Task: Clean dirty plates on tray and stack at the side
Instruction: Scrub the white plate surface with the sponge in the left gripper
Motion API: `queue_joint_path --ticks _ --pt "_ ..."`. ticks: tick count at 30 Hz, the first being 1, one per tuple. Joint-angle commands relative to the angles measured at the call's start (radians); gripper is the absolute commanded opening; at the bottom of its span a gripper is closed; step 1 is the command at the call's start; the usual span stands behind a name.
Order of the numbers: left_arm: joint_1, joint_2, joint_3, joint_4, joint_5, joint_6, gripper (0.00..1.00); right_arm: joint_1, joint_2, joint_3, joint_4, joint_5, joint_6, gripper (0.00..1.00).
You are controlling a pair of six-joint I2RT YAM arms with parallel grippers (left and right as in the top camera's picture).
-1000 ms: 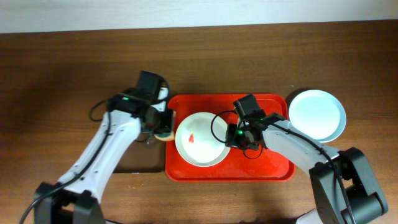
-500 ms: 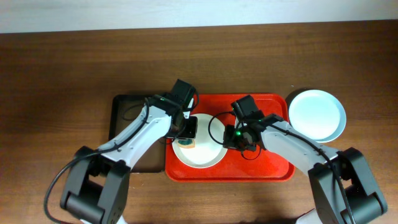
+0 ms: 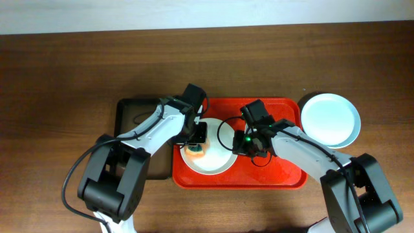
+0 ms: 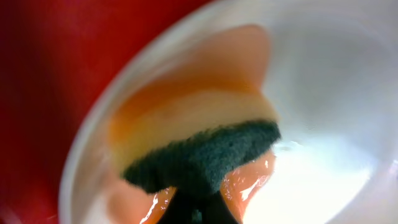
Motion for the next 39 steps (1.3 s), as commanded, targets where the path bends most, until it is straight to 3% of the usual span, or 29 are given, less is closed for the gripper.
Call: queue_joint_path --ticks 1,5,10,15,22,25,30,33,35,39 --pt "0.006 0.041 -0.02 0.008 0.245 0.067 0.0 0.008 0.008 -0.006 0.004 0.004 0.004 0.04" --pt "0.089 -0.122 -0.018 0.011 0.306 0.066 0.0 0.008 0.008 -0.006 0.004 0.004 0.004 0.04" --pt "0.094 -0.294 -0.018 -0.005 0.117 0.066 0.0 0.008 0.008 -0.006 0.004 0.005 0.004 0.04" --pt "0.002 -0.25 -0.068 0.004 -0.058 0.053 0.0 0.008 0.008 -0.006 0.004 0.004 0.004 0.04" --pt "-0.036 -0.106 -0.129 0.098 -0.145 0.004 0.0 0.008 0.008 -0.006 0.004 0.005 0.004 0.04" --pt "-0.037 -0.029 -0.129 0.102 -0.108 -0.034 0.0 0.008 0.008 -0.006 0.004 0.005 0.004 0.04" --pt "-0.031 -0.021 -0.117 0.126 0.29 0.019 0.0 0.008 0.008 -0.006 0.004 0.004 0.004 0.04" --pt "-0.002 -0.065 -0.078 0.128 0.374 0.069 0.0 0.008 0.008 -0.006 0.004 0.004 0.004 0.04" --pt "0.04 -0.152 -0.053 0.128 0.338 0.069 0.0 0.008 0.008 -0.006 0.004 0.004 0.004 0.04" --pt "0.051 -0.219 -0.054 0.064 0.111 0.069 0.0 0.008 0.008 -0.006 0.004 0.004 0.004 0.04"
